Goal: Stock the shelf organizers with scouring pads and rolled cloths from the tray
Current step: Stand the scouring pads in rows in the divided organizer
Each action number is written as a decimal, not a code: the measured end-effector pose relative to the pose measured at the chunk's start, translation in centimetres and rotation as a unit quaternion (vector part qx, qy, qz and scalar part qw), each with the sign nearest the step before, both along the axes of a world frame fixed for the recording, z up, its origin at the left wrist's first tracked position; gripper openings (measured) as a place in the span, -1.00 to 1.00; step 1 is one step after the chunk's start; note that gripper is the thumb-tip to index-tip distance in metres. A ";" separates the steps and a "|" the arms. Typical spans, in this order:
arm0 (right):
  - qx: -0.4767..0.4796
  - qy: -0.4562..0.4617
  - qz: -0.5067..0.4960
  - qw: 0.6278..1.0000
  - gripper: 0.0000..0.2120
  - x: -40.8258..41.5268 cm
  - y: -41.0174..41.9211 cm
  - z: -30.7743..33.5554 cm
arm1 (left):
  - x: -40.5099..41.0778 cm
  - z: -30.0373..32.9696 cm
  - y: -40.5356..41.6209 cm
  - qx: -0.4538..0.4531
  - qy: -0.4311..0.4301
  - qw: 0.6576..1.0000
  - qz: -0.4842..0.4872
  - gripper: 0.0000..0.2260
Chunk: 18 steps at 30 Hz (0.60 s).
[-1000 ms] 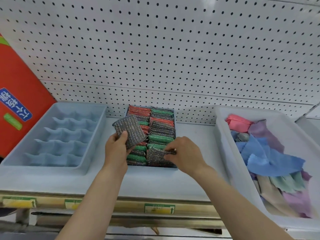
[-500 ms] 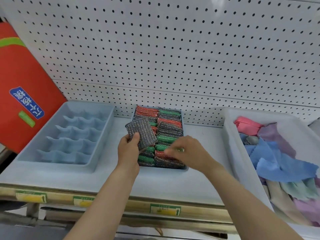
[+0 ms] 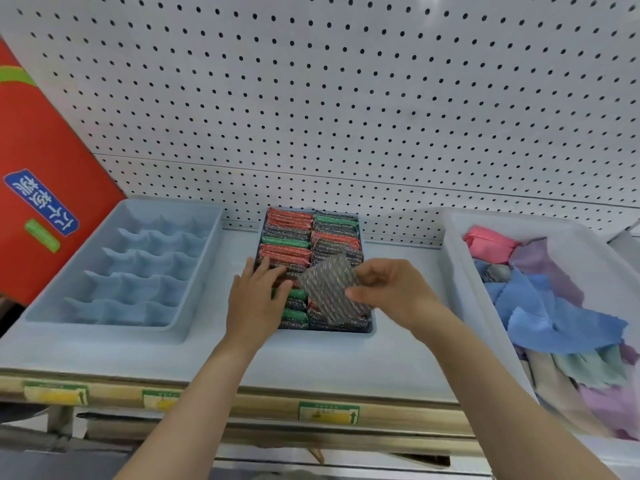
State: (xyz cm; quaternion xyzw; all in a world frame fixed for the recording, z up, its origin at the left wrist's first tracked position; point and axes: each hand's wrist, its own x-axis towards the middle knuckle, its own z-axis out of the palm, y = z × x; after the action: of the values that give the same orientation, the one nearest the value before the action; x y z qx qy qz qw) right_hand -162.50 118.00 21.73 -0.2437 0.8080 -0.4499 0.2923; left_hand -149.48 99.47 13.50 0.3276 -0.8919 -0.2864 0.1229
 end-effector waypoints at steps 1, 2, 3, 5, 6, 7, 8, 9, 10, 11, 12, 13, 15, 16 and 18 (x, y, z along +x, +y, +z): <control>0.057 0.058 0.022 0.996 -0.79 0.5 0.2 0.2 | -0.1 -0.2 0.1 -0.012 -0.015 1.000 -0.005 -0.60; 0.120 0.131 0.051 0.983 -0.79 0.9 0.2 0.3 | -0.3 -0.3 0.2 -0.015 -0.018 1.000 -0.009 -0.60; 0.180 0.207 0.082 0.958 -0.79 1.3 0.1 0.5 | -0.4 -0.3 0.3 -0.011 -0.015 1.000 -0.011 -0.60; 0.244 0.323 0.124 0.906 -0.76 1.9 -0.1 0.5 | -0.7 -0.2 0.4 0.000 -0.011 1.000 -0.016 -0.60; 0.252 0.355 0.137 0.890 -0.75 1.9 -0.1 0.3 | -0.8 -0.2 0.5 0.002 -0.013 1.000 -0.020 -0.59; 0.256 0.375 0.151 0.878 -0.75 1.9 -0.1 0.0 | -0.9 -0.2 0.6 0.003 -0.014 1.000 -0.022 -0.59; 0.258 0.390 0.164 0.868 -0.75 1.9 -0.1 -0.3 | -1.0 -0.2 0.8 0.005 -0.015 1.000 -0.023 -0.59; 0.261 0.400 0.176 0.861 -0.75 2.0 -0.1 -0.6 | -1.0 -0.2 1.0 0.009 -0.015 1.000 -0.022 -0.59; 0.265 0.408 0.184 0.854 -0.75 2.0 -0.2 -0.8 | -1.1 -0.1 1.1 0.013 -0.014 1.000 -0.020 -0.59; 0.271 0.412 0.186 0.850 -0.74 1.9 -0.2 -0.8 | -1.1 0.0 1.2 0.016 -0.015 1.000 -0.019 -0.59; 0.275 0.416 0.183 0.847 -0.72 1.8 -0.2 -0.8 | -1.1 0.0 1.3 0.018 -0.015 1.000 -0.019 -0.59; 0.277 0.419 0.181 0.846 -0.70 1.7 -0.3 -0.8 | -1.2 0.0 1.3 0.021 -0.015 0.999 -0.020 -0.59; 0.281 0.422 0.177 0.844 -0.67 1.7 -0.5 -1.2 | -1.2 0.1 1.5 0.024 -0.015 0.999 -0.022 -0.59; 0.282 0.415 0.179 0.847 -0.66 1.8 -0.6 -1.5 | -1.2 0.1 1.5 0.024 -0.017 0.999 -0.022 -0.58; 0.284 0.381 0.185 0.860 -0.67 1.9 -0.7 -2.0 | -1.2 0.1 1.6 0.021 -0.017 0.999 -0.022 -0.58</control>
State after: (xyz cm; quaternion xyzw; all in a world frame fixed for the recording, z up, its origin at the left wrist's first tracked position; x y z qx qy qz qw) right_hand -160.55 117.27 19.75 -0.4476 0.8890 -0.0101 0.0966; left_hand -150.72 101.07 13.62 0.3152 -0.8949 -0.3017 0.0942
